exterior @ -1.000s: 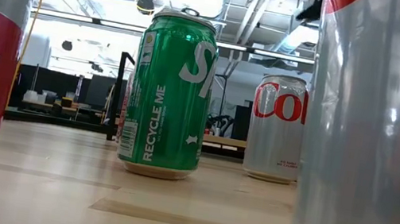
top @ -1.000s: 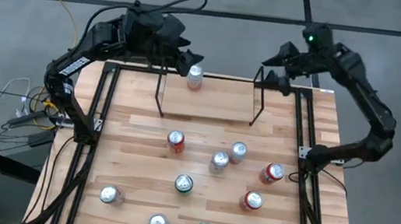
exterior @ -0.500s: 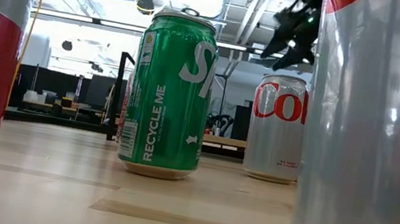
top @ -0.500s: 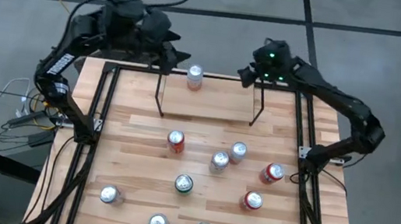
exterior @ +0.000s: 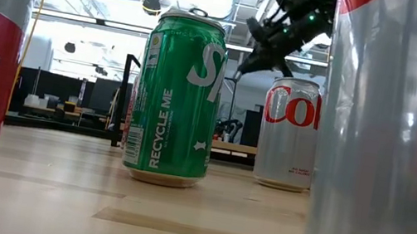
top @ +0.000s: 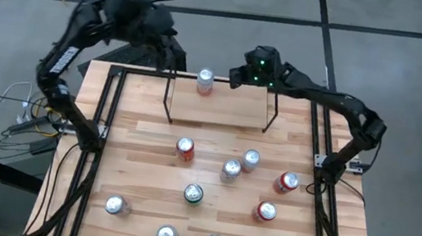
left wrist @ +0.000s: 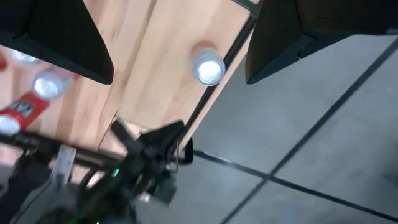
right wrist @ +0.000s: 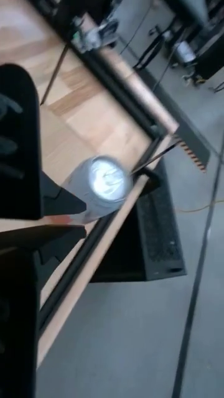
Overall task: Place canned beverage on shelf
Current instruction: Put the top left white orange soda can on the shelf
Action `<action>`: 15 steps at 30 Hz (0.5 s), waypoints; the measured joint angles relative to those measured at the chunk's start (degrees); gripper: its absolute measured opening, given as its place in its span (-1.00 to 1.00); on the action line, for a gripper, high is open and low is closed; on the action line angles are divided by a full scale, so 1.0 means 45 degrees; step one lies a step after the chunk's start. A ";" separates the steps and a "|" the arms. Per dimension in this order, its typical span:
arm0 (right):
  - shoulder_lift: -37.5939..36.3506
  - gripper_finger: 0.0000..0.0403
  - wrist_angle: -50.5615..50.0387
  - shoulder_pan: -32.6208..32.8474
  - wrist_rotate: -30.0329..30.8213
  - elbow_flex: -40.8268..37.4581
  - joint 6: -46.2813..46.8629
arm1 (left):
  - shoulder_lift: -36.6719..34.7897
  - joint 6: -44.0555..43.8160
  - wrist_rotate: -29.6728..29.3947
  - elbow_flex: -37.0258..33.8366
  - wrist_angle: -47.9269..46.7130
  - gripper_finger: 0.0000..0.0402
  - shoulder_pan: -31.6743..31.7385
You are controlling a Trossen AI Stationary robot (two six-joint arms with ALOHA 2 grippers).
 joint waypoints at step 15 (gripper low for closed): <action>-0.3742 -0.97 -0.2261 -0.0012 0.0015 0.0450 -0.1660 | 0.4314 0.1512 0.2641 -0.0629 0.2702 0.73 0.1545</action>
